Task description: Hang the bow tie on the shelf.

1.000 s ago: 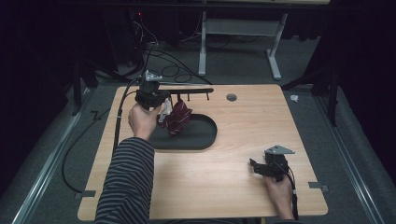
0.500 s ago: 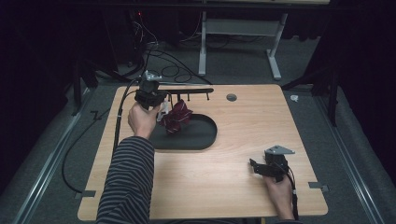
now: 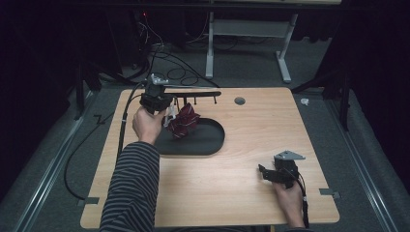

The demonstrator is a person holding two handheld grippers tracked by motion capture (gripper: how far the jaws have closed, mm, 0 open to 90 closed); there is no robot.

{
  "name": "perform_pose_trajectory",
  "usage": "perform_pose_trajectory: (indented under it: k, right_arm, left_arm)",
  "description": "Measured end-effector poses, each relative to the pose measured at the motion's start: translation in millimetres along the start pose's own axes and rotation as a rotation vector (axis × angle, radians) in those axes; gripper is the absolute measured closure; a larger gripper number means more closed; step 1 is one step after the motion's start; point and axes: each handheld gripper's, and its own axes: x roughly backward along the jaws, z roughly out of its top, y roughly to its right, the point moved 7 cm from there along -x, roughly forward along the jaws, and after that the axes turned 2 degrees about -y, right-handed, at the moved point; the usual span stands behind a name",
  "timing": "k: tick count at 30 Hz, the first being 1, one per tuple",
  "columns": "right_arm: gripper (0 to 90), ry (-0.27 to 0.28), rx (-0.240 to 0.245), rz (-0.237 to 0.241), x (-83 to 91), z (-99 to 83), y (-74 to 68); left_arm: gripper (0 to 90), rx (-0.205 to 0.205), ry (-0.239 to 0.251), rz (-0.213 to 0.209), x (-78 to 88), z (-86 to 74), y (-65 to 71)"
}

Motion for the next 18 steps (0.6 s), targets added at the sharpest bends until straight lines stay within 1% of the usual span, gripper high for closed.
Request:
perform_pose_trajectory:
  k: [8, 15, 18]
  right_arm:
    - [28.3, 0.0, 0.0, 0.0, 0.0, 0.0, 0.0]
    - [28.3, -0.001, 0.0, -0.001, 0.0, 0.0, 0.0]
    - [28.3, -0.001, 0.0, -0.001, 0.1, 0.0, 0.0]
  left_arm:
    - [81.8, 0.01, -0.01, -0.004, -0.7, -5.6, -3.7]
    - [78.8, 0.008, 0.0, -0.011, 3.5, -7.1, -2.9]
    - [76.5, 0.013, 0.008, -0.006, 7.8, -8.2, -3.7]
